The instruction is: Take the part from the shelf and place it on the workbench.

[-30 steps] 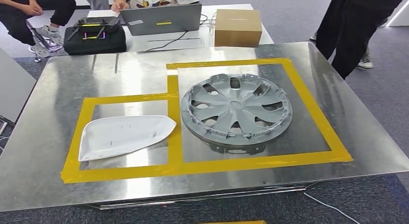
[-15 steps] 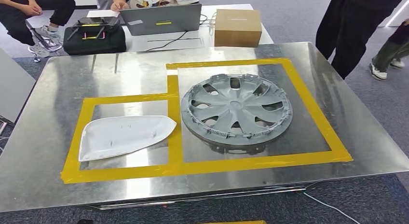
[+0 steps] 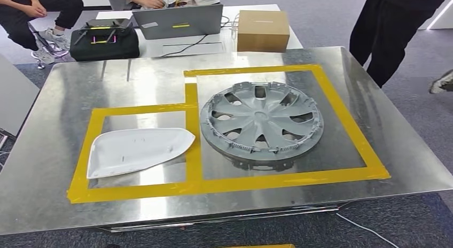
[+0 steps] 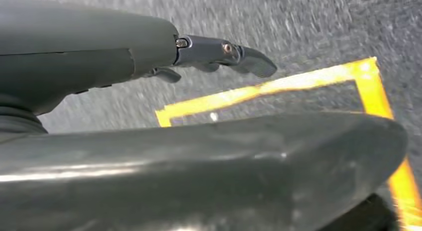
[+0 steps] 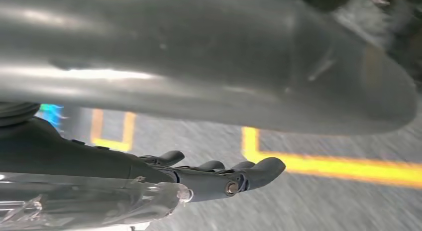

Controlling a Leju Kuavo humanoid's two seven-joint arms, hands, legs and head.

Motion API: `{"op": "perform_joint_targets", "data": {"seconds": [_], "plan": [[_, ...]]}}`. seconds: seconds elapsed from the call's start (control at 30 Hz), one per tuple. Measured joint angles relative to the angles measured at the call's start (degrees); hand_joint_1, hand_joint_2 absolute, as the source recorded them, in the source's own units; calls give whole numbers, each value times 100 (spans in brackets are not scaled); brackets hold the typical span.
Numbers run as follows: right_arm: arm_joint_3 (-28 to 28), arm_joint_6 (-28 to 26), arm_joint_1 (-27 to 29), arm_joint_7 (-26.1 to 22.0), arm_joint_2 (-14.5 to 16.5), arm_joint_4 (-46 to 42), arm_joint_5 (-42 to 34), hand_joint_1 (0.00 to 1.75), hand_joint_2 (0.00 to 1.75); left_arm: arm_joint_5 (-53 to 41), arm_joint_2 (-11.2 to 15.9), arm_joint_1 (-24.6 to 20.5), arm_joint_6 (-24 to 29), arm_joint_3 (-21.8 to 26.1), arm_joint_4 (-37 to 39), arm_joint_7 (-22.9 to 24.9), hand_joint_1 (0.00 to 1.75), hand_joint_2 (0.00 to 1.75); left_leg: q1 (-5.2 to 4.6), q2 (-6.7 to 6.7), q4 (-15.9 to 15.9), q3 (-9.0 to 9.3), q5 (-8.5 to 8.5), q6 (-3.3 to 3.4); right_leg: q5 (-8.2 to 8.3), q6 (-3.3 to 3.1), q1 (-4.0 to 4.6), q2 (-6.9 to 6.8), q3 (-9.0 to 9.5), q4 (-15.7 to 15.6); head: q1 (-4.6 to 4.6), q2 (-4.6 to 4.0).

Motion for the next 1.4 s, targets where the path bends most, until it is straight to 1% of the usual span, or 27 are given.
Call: {"op": "perform_joint_targets", "data": {"seconds": [0.07,0.13,0.27,0.43,0.57,0.67,0.73,0.77,0.8,0.87,0.9,0.93,0.97,1.0,1.03,1.07,1.1,1.13,1.2,1.23,1.27,1.3,1.37,1.4], "plan": [[83,57,-10,269,10,24,133,0,0,184,-40,-52,105,13,22,52,0,0,0,-1,0,0,1,1,0,0,0,-2,2,0,1,0],[149,126,-17,317,14,38,164,0,0,243,-77,-101,165,21,41,99,0,0,-2,-1,0,1,0,2,2,3,-1,-2,6,0,1,0],[196,184,-24,189,22,44,75,0,0,178,-127,-149,228,19,62,211,0,0,-8,-1,4,3,-4,7,3,10,-8,-1,12,-3,1,0],[198,218,-24,44,36,44,-1,0,0,11,-128,-151,243,-12,80,312,0,0,-23,-1,8,7,-19,30,-1,23,-23,-1,17,-3,-1,0],[199,215,-24,29,38,45,-7,0,0,-104,-126,-146,265,-76,83,347,0,0,-50,-1,16,17,-41,67,-15,58,-52,-1,31,-4,-1,0],[200,214,-25,21,40,46,-10,0,0,-132,-126,-145,290,-92,84,350,0,0,-71,0,18,31,-48,116,-18,102,-74,-1,54,-16,-3,0],[201,211,-26,16,42,46,-12,0,0,-229,-128,-145,349,-157,88,377,0,0,-41,8,-23,62,-14,155,-64,146,-72,-4,49,23,4,0],[201,210,-27,12,42,46,-13,0,0,-292,-128,-145,380,-208,90,401,0,0,-19,13,-44,77,1,171,-158,170,-71,-7,1,149,18,0],[202,208,-29,8,42,47,-13,0,0,-353,-129,-143,407,-263,92,427,0,0,-2,17,-58,88,9,179,-315,194,-77,-10,-107,403,33,0],[203,207,-30,3,42,47,-13,0,0,-444,-128,-134,436,-350,92,470,0,0,5,23,-58,88,7,183,-691,238,-96,-14,-448,1168,55,0],[204,205,-27,3,42,46,-11,0,0,-482,-128,-127,443,-386,92,487,0,0,7,26,-57,87,7,180,-794,253,-104,-14,-590,1474,54,0],[205,202,-23,3,42,46,-8,0,0,-508,-128,-121,448,-420,92,504,0,0,12,28,-55,87,8,174,-786,264,-110,-15,-639,1582,55,0],[206,200,-20,4,42,46,-5,0,0,-522,-129,-117,450,-448,93,517,0,0,19,27,-54,88,10,165,-669,271,-116,-16,-570,1447,54,0],[207,197,-22,4,42,46,-2,0,0,-529,-131,-116,450,-473,93,526,0,0,29,24,-50,90,12,146,-483,276,-123,-16,-399,1115,54,0],[211,194,-30,5,42,46,0,0,0,-531,-130,-116,451,-492,93,534,0,0,36,21,-41,91,14,119,-316,285,-133,-17,-184,696,58,0],[218,193,-43,7,45,48,1,0,0,-539,-129,-116,455,-506,94,542,0,0,34,16,-26,88,14,82,-190,262,-136,-2,-6,344,58,0],[228,190,-55,8,48,50,2,0,0,-564,-126,-116,465,-522,94,550,0,0,29,13,-14,83,19,40,-122,225,-135,14,109,120,51,0],[237,189,-63,12,50,51,3,0,0,-626,-123,-116,490,-551,94,569,0,0,24,11,-6,75,30,-2,-105,175,-125,30,147,35,44,0],[249,183,-62,20,53,53,1,0,0,-797,-120,-104,558,-647,94,618,0,0,33,8,-4,55,59,-75,-67,62,-103,41,121,52,30,0],[250,179,-59,22,53,53,0,0,0,-872,-120,-95,589,-704,94,641,0,0,43,8,25,35,22,-107,-42,14,-102,33,100,53,29,0],[252,175,-57,23,53,53,-1,0,0,-915,-119,-87,607,-750,94,653,0,0,50,9,136,-16,-93,-136,-13,-33,-107,24,74,48,14,0],[253,171,-58,23,53,53,-1,0,0,-934,-120,-83,618,-786,94,657,0,0,55,10,369,-114,-287,-161,20,-72,-113,12,38,42,-3,0],[254,165,-59,23,53,53,-1,0,0,-948,-124,-80,624,-837,96,658,0,0,60,12,1127,-410,-781,-195,81,-106,-107,-5,-55,44,-35,0],[255,165,-57,23,53,53,-1,0,0,-948,-127,-77,625,-858,97,658,0,0,61,12,1464,-527,-947,-202,113,-104,-103,-10,-104,46,-36,0]]}}
